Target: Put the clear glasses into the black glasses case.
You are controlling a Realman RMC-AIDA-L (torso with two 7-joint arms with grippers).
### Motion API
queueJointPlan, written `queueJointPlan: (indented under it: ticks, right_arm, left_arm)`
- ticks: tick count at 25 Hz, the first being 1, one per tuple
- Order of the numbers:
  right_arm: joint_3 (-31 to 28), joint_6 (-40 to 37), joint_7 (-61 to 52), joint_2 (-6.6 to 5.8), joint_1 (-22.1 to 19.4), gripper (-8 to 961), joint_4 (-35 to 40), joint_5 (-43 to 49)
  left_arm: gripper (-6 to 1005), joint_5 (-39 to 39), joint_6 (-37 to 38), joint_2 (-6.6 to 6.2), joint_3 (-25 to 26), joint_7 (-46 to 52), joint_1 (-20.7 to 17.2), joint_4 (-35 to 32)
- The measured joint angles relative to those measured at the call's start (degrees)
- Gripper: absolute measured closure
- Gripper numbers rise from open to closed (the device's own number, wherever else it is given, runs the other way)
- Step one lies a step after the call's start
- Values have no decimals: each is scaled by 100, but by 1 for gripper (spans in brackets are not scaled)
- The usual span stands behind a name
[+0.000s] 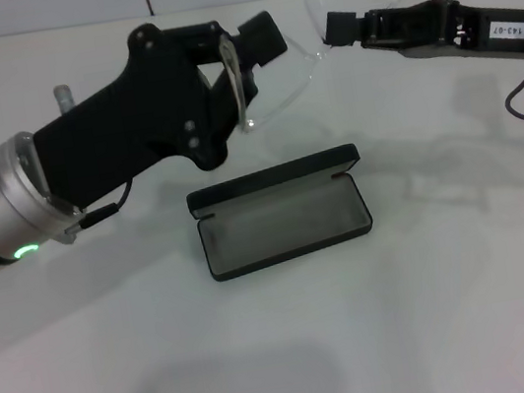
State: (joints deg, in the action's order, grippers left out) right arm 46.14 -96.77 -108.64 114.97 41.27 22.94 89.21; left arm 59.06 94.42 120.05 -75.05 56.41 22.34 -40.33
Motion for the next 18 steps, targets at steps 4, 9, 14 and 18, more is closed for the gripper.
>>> queueJointPlan:
  ticks: [4, 9, 14, 18]
  right_arm:
    - [0, 35, 1, 7, -20, 911, 0, -93]
    - [0, 87, 2, 8, -19, 911, -1, -100]
    - [0, 107, 4, 10, -7, 911, -1, -175]
    - [0, 111, 6, 18, 20, 911, -1, -184]
  left_arm:
    - [959, -79, 11, -1, -67, 3, -14, 49]
    - [958, -130, 14, 6, -223, 0, 2, 76]
    - [959, -193, 17, 17, -374, -6, 5, 103]
    - [959, -367, 17, 18, -605, -111, 7, 139]
